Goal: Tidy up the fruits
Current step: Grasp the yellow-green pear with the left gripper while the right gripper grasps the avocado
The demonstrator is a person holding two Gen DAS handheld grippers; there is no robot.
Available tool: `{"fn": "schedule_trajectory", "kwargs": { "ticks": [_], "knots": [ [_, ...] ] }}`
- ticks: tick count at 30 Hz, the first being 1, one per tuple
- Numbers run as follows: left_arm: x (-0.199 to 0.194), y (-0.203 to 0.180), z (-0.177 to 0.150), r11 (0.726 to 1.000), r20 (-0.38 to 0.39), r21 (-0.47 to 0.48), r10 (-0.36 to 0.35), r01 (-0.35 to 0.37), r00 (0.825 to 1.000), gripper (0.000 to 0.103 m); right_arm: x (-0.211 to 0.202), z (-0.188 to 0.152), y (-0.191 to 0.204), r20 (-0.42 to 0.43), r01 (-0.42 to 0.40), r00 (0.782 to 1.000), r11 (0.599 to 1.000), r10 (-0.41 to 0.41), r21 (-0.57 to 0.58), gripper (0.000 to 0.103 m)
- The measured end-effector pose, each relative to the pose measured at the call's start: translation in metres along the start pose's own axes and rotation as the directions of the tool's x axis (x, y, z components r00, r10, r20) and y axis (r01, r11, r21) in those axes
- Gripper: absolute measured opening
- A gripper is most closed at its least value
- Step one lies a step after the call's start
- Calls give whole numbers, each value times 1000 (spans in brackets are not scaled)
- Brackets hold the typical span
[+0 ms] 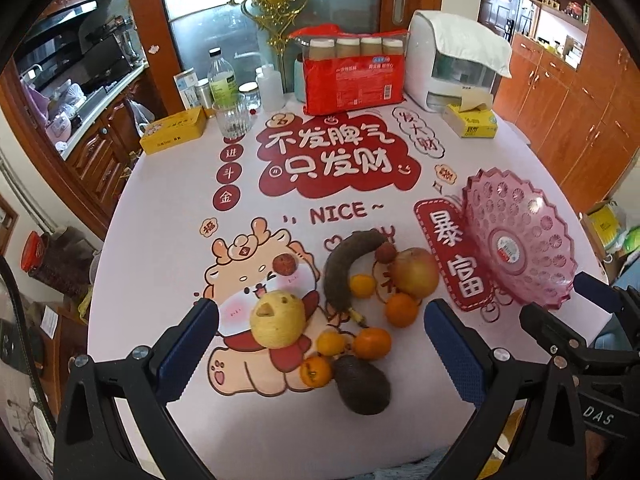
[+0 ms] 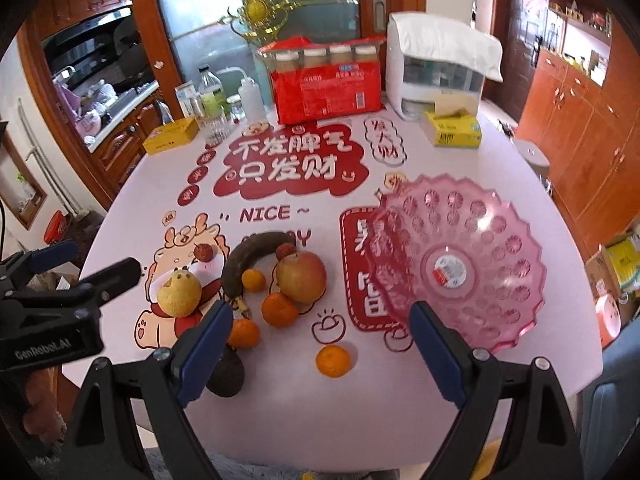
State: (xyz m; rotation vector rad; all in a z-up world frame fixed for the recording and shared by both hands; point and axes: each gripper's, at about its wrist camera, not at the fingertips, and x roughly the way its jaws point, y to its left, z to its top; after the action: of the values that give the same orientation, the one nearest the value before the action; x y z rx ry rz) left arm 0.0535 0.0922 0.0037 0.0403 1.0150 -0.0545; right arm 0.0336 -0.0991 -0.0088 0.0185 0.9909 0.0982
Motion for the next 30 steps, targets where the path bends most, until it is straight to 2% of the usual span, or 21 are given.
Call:
{"fn": "schedule_trajectory", "kwargs": {
  "ticks": [9, 14, 20, 25, 30],
  "knots": [
    [50, 41, -16, 999, -64, 52, 12, -8, 998, 102, 38, -22, 13, -93, 26, 996, 997, -19, 75, 88],
    [84, 67, -35, 998, -121, 59, 18, -11, 993, 102, 66, -40, 7, -156, 60, 987, 987, -36, 151, 81],
    [122, 93, -53, 999, -206, 0, -53, 55, 977, 102, 88, -60, 0, -202, 81, 979, 973, -36, 216, 78],
    [145, 91, -53, 994, -224, -19, -105, 103, 969, 102, 103, -69, -4, -226, 91, 974, 963, -33, 252, 77],
    [173, 85, -50, 993, -258, -28, -122, 119, 958, 102, 108, -70, 18, -221, 20, 975, 975, 29, 220, 77]
  ]
}}
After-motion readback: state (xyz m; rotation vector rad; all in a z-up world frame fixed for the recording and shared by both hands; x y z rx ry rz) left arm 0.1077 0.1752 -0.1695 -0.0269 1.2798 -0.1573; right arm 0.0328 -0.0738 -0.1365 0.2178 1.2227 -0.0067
